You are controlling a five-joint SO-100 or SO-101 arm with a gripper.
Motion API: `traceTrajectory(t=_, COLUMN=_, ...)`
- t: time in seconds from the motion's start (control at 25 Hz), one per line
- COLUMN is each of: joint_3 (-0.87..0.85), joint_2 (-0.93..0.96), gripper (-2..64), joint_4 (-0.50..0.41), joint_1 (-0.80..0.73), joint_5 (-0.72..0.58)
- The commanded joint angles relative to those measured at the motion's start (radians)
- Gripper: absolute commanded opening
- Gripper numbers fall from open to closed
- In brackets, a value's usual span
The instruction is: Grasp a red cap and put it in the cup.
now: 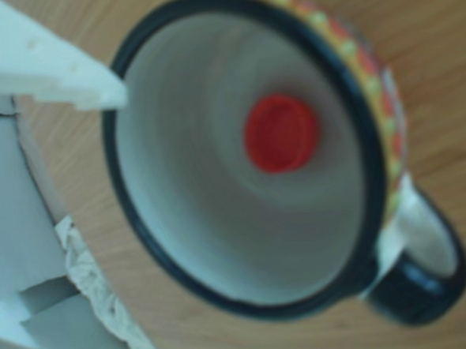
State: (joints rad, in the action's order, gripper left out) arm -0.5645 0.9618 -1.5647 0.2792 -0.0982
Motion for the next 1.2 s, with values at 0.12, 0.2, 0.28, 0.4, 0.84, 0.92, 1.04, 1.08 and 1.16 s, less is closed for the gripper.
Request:
traceTrajectory(t=0.12, joint_3=-0.087, joint_2=0.239, gripper=40.9, joint_4=-0.021, joint_1=-0.074, joint_5=-0.003)
traceTrajectory(t=0.2, joint_3=-0.147, joint_2=0.316, gripper=40.9, joint_4=-0.021, joint_1=-0.101, joint_5=-0.003)
traceTrajectory(t=0.28, joint_3=-0.206, joint_2=0.394, gripper=40.9, joint_4=-0.021, joint_1=-0.130, joint_5=-0.003)
traceTrajectory(t=0.4, joint_3=-0.304, joint_2=0.502, gripper=40.9, joint_4=-0.021, joint_1=-0.167, joint_5=-0.003)
traceTrajectory(t=0.84, joint_3=-0.756, joint_2=0.893, gripper=40.9, joint_4=0.052, joint_1=-0.239, joint_5=-0.003)
traceTrajectory(t=0.92, joint_3=-0.842, joint_2=0.971, gripper=40.9, joint_4=0.080, joint_1=-0.256, joint_5=-0.003)
traceTrajectory(t=1.04, joint_3=-0.962, joint_2=1.077, gripper=40.9, joint_4=0.120, joint_1=-0.272, joint_5=-0.003)
traceTrajectory(t=1.08, joint_3=-1.002, joint_2=1.109, gripper=40.9, joint_4=0.133, joint_1=-0.272, joint_5=-0.003)
traceTrajectory(t=1.16, joint_3=-1.080, joint_2=1.167, gripper=40.9, joint_4=0.152, joint_1=-0.281, joint_5=-0.003)
